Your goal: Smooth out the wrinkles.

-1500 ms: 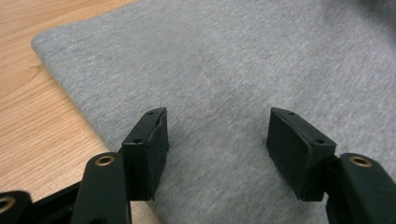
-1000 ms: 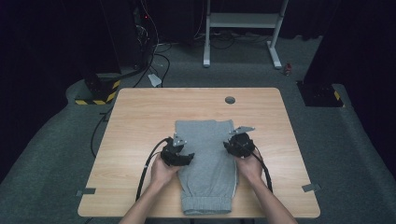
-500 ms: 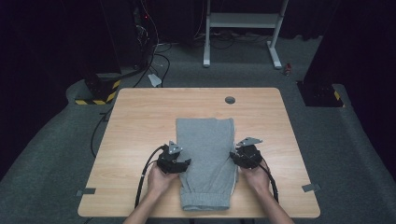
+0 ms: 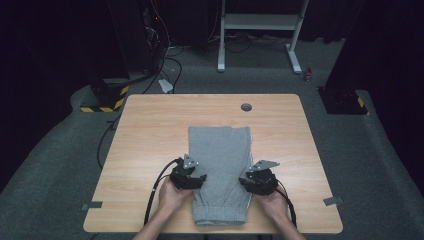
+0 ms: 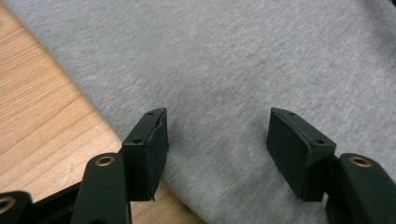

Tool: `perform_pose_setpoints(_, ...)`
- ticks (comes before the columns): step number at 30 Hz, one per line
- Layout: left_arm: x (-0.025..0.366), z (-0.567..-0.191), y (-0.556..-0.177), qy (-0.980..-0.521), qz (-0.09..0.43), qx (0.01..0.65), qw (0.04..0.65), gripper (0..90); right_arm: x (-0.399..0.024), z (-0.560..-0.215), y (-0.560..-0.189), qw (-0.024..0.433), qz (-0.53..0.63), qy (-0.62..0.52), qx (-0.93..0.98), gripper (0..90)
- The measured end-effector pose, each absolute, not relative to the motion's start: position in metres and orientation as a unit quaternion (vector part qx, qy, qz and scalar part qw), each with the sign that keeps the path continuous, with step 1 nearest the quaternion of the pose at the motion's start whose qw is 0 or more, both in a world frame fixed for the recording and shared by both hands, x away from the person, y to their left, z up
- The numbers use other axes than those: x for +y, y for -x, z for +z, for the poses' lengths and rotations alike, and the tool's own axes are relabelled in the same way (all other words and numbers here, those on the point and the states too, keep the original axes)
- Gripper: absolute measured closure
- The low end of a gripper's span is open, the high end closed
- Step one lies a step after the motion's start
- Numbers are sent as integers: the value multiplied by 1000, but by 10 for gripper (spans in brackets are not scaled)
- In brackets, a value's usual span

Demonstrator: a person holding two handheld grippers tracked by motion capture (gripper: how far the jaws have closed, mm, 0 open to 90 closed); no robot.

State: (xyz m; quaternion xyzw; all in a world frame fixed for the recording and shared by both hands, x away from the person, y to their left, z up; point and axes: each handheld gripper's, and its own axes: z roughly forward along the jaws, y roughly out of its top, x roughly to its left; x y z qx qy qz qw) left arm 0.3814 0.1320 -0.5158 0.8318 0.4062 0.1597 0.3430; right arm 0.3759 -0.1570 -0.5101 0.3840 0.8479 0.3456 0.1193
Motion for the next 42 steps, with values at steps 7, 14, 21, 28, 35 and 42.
perform_pose_setpoints(7,129,-516,-383,-828,161,414,343,390,-163,-510,-383,144,320,-378,857,602)
perform_pose_setpoints(14,134,-514,-386,-818,149,425,358,402,-165,-507,-386,143,322,-385,853,561)
perform_pose_setpoints(21,153,-508,-408,-788,141,468,375,393,-173,-494,-407,151,356,-454,803,509)
perform_pose_setpoints(28,159,-505,-442,-773,142,501,362,382,-165,-497,-441,142,350,-500,779,483)
perform_pose_setpoints(35,155,-512,-466,-770,134,523,340,337,-156,-502,-473,143,328,-535,766,437)
perform_pose_setpoints(42,153,-515,-474,-764,143,523,350,301,-158,-511,-482,154,318,-541,763,404)
